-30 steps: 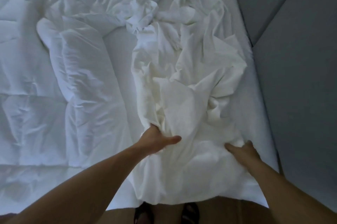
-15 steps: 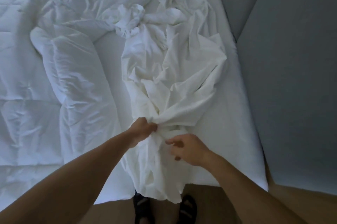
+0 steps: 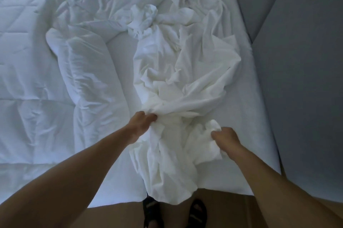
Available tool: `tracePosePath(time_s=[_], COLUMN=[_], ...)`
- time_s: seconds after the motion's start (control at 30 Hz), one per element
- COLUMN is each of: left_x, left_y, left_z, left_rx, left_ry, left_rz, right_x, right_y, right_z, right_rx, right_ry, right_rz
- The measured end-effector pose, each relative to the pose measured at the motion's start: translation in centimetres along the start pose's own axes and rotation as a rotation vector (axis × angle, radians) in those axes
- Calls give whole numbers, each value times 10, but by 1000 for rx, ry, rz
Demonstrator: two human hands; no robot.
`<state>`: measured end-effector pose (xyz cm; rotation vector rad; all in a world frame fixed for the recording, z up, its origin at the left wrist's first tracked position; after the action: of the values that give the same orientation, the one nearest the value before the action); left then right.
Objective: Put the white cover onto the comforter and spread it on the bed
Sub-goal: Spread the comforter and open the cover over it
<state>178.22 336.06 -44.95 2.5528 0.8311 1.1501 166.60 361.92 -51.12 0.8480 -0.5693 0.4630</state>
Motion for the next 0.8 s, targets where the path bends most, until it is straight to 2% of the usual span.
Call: tracePosePath(time_s=[0.1, 0.17, 0.27, 0.33, 0.4, 0.47, 0.6, 0.7, 0.8], left_x=[2, 11, 29, 42, 48, 46, 34, 28, 14], left_y=[23, 48, 86, 104, 113, 114, 102, 89, 78], left_z=[-30, -57, -92, -109, -117, -113, -69, -34, -20], left_rx=[13, 10, -58, -71, -126, -309, -580, -722, -781], left_ry=[-68, -119, -228, -310, -368, -360, -131, -21, -39], left_rz=[-203, -313, -476, -515, -495, -429, -238, -164, -203], right_x=[23, 52, 106, 137, 145, 134, 102, 72, 55], right_y=[67, 123, 201, 220, 206, 172, 91, 53, 38], right_z=[37, 65, 103, 126, 134, 125, 82, 42, 25], right_rx=[-356, -767, -1285, -1364, -1238, -1062, -521, -55, 218], right_ry=[28, 124, 393, 514, 420, 239, 20, -41, -8], right_rz=[-186, -256, -159, 53, 129, 112, 198, 140, 98])
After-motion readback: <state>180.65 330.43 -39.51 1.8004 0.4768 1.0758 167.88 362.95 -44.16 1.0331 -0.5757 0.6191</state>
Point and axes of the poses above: each hand's wrist, its own x-axis away from the middle knuckle, its own y-axis out of the back of the hand, z = x × y, the point moved 1 cm from there along -x, towards the middle knuckle, and after that the axes turned 2 degrees about x, right-handed, at the moved point
